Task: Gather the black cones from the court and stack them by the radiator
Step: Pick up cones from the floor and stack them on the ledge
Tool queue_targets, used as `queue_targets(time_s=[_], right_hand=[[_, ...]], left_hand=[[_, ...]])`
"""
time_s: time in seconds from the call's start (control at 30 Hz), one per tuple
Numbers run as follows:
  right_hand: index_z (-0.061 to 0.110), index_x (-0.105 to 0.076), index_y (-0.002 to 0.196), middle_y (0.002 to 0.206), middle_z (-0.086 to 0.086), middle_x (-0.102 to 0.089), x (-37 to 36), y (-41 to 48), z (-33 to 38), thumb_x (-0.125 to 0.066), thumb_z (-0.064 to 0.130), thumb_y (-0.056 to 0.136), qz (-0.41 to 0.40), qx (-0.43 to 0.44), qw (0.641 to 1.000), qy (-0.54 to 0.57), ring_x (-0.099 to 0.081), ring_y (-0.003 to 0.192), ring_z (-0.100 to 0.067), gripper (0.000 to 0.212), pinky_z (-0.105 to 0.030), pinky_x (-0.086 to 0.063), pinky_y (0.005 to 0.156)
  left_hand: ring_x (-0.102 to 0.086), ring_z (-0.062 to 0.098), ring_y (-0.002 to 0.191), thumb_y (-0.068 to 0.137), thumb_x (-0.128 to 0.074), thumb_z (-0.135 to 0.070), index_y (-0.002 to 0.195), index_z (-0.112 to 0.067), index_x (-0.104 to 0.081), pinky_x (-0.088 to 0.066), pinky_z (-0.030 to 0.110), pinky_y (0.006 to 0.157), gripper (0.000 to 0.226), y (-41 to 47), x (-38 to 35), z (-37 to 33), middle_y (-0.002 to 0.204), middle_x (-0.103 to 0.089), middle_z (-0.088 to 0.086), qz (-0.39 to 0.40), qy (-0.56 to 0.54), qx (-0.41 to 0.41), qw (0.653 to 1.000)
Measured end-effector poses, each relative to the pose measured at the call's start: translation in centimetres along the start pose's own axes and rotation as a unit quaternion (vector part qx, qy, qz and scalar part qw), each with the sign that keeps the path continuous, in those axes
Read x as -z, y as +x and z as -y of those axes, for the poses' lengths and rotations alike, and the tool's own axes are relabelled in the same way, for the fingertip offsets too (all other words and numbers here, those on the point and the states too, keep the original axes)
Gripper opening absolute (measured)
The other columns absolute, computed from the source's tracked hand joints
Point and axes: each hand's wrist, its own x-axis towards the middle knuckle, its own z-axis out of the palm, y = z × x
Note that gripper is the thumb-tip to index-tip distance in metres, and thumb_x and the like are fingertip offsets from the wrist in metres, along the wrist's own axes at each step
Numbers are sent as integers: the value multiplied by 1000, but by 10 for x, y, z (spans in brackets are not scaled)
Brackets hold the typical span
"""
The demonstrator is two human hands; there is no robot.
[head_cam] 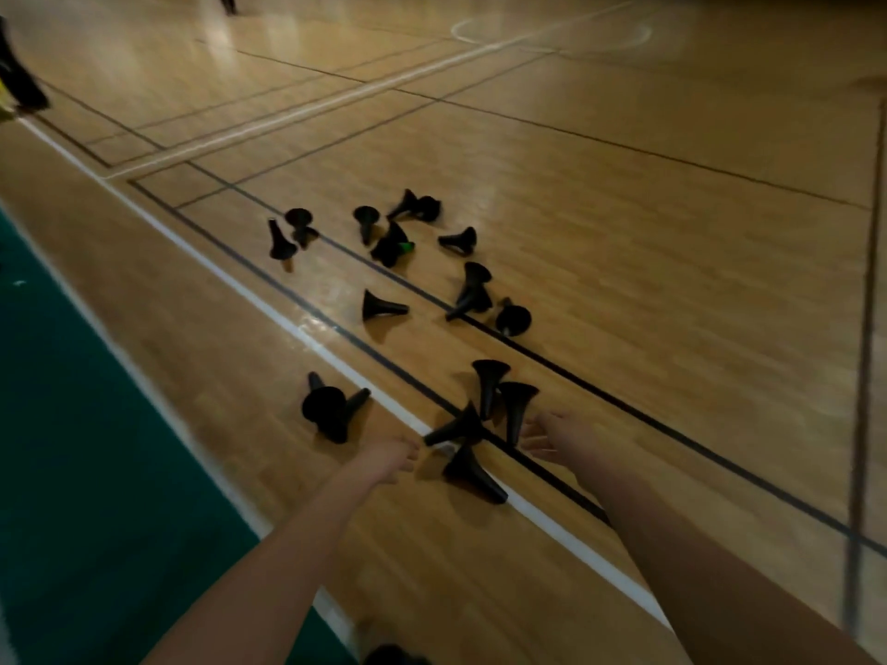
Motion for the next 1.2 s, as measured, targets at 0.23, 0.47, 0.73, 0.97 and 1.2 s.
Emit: queue_targets(time_s=[0.23, 0.47, 0.73, 0.97, 1.2], right_hand=[[3, -59, 117, 106, -11, -64, 8, 69, -1, -49, 21, 99, -13, -77, 996, 37, -65, 91, -22, 28, -33, -53, 83], [1, -53, 128, 113, -13, -59, 0, 165, 13, -47, 23, 100, -52, -150, 986, 55, -60, 100, -24, 36, -33, -49, 88], [0, -51, 130, 118, -10, -58, -2, 266, -12, -50, 20, 99, -77, -225, 965, 109, -59, 106, -26, 37, -36, -48, 92], [1, -57, 118, 116, -14, -59, -38, 387, -137, -51, 13, 97, -87, -287, 945, 129, -60, 98, -23, 25, -39, -48, 97], [-7, -53, 125, 133, -23, -53, -85, 504, -330, -46, 13, 97, -70, -319, 939, 108, -50, 125, -34, 35, -44, -42, 105]], left_hand=[[-58, 19, 110, 99, -41, -17, 104, -16, -59, -48, 36, 94, 19, 78, -9, -45, 120, -60, 6, 41, 75, -8, 996], [-59, 15, 101, 101, -40, -21, 126, -10, -55, -46, 34, 88, 31, 204, 7, -108, 116, -60, 2, 68, 146, 33, 986], [-57, 18, 98, 100, -43, -19, 110, -9, -65, -38, 30, 85, 26, 325, -9, -114, 112, -62, 6, 87, 174, 44, 980], [-48, 22, 126, 98, -45, -29, 121, -24, -62, -37, 32, 96, 30, 466, -55, -10, 138, -52, -1, 103, 272, 75, 954], [-52, 27, 94, 102, -34, -13, 104, -5, -64, -36, 30, 77, 31, 597, -149, 102, 110, -59, 19, 105, 351, -29, 930]])
